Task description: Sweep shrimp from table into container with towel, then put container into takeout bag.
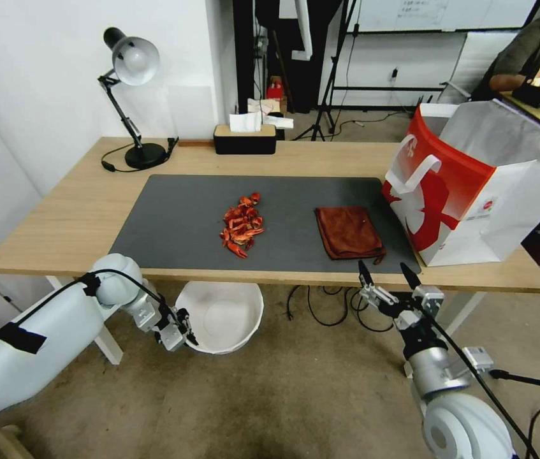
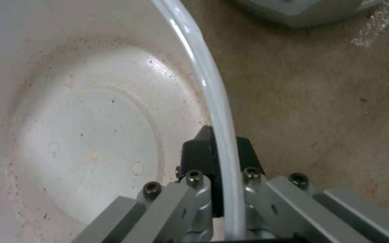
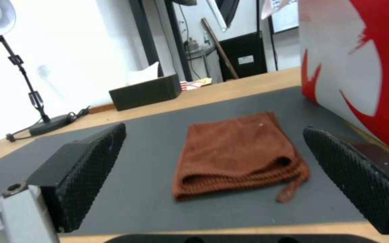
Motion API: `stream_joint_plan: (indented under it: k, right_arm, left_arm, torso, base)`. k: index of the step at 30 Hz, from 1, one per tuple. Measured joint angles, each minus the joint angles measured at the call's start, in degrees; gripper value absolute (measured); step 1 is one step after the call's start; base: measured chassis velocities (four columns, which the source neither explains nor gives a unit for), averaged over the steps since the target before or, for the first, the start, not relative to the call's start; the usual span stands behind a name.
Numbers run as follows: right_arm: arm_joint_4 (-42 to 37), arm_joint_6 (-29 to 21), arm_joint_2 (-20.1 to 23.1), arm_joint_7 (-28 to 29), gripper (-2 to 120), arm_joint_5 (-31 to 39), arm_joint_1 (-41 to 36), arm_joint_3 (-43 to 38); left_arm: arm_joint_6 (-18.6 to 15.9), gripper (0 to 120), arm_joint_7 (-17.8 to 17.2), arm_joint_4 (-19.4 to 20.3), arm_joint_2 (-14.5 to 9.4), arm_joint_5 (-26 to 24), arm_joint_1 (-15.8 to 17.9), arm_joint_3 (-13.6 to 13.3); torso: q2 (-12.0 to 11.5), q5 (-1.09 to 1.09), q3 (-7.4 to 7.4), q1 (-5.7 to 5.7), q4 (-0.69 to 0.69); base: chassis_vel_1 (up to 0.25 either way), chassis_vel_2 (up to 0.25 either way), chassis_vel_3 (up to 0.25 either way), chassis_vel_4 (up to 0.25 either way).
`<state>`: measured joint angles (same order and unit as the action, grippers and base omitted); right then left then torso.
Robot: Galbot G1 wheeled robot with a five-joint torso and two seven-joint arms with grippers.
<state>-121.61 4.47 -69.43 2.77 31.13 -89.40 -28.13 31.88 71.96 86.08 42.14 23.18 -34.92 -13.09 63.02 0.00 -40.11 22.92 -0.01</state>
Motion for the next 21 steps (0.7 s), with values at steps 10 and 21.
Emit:
stream_joint_plan:
  k: [10,21]
  right_arm:
    - [4.28,-6.12,10.80,4.02,100,7.38,13.64,5.44]
    - [12.85,-21.88,21.56,16.08,100,16.78,37.12,19.50]
  left_arm:
    - [-0.48,0,0.96,0.93,-0.19,0.28,1.94,-1.20]
    - [-0.55,0,1.04,0.80,-0.70,0.27,1.99,-1.22]
  torso:
    - [0.00,0.01,0.00,0.00,0.00]
    - [-0.01,0.00,0.00,0.01,0.02]
  base:
    - [0.000,0.000,0.000,0.000]
    - [0.000,0.000,0.000,0.000]
